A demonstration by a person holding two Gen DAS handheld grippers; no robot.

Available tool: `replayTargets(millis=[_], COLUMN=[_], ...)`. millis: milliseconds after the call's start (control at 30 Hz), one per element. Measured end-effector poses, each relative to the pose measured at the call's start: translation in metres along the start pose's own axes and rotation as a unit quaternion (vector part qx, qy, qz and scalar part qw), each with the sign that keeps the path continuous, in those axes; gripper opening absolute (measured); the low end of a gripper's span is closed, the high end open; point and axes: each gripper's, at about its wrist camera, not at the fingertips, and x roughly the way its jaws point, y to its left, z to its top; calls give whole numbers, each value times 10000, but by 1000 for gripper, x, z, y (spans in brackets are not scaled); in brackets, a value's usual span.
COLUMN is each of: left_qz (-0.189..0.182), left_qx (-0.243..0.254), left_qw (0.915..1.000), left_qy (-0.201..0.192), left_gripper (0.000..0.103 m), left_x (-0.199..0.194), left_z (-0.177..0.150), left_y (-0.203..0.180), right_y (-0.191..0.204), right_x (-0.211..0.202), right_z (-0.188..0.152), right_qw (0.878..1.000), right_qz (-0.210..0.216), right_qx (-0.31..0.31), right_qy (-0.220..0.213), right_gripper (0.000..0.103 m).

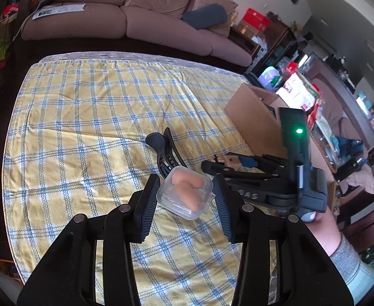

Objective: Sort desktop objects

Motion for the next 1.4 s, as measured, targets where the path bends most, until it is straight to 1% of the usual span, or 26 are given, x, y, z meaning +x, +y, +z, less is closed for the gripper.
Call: replayTargets(millis=[67,100,167,200,233,300,333,367,400,433,500,533,600,633,700,800,833,900,933,1000,1067,1100,1167,1300,1400], left_qz=[-32,-54,-82,-99,-105,-140,-151,-165,-176,-170,-186,-183,-174,-175,-168,-155,-151,-143,-133,-115,-105,-101,-111,-129,-125], left_qx=[-44,-59,-72,-63,-51,-38,-33,-23,2,14,29,35,45,45,45,23,9,-36,-53,-85,-105,-111,-123,-127,-128], left_qw=[10000,10000,9999,9999,9999,9998,9998,9998,9998,9998,9998,9998,9998,9998,9998,9999,9999,9999,9999,9999,9999,9999,9999,9998,9998], left_qy=[-39,-51,-76,-84,-92,-113,-125,-131,-130,-129,-112,-104,-65,-55,-30,-19,-17,-16,-18,-8,1,4,5,-2,9], left_gripper=[40,40,40,40,40,40,40,40,40,40,40,40,40,40,40,40,40,40,40,40,40,40,40,40,40], left_x=[-2,-3,-4,-5,-6,-7,-7,-8,-8,-8,-7,-7,-5,-5,-4,-4,-4,-4,-4,-4,-4,-4,-4,-5,-5], left_z=[0,1,1,1,2,2,2,3,3,3,2,1,0,-1,-2,-2,-1,-1,-2,-2,-2,-2,-2,-1,-2], left_y=[1,2,1,0,-1,-3,-4,-6,-8,-10,-12,-12,-13,-13,-12,-10,-9,-5,-3,0,3,3,4,4,4], right_y=[-8,-12,-22,-27,-34,-43,-47,-49,-50,-49,-43,-40,-39,-39,-36,-30,-27,-23,-21,-21,-21,-21,-21,-12,7], right_x=[-7,-13,-27,-35,-45,-60,-71,-79,-87,-92,-94,-93,-87,-82,-66,-42,-33,-26,-24,-24,-28,-32,-40,-53,-57], right_z=[1,2,5,7,9,12,15,16,17,19,21,21,16,13,5,-7,-12,-19,-21,-23,-21,-19,-17,-22,-33], right_qw=[9998,9990,9938,9887,9799,9638,9504,9404,9336,9351,9491,9527,9557,9602,9655,9637,9632,9585,9538,9419,9504,9581,9668,9719,9792], right_qz=[193,379,947,1273,1676,2243,2647,2910,3073,3059,2757,2694,2629,2495,2342,2424,2441,2597,2739,3087,2866,2656,2398,2315,1975], right_qx=[93,182,507,705,984,1311,1469,1546,1588,1541,1326,1246,1226,1192,1134,1095,1055,1051,1102,1223,1132,1008,825,357,-398], right_qy=[-50,-137,-285,-356,-442,-601,-720,-837,-938,-907,-744,-648,-500,-388,-122,255,396,532,551,502,424,377,316,246,248], right_gripper=[63,63,63,63,63,63,63,63,63,63,63,63,63,63,64,64,66,69,71,71,72,72,72,71,69])
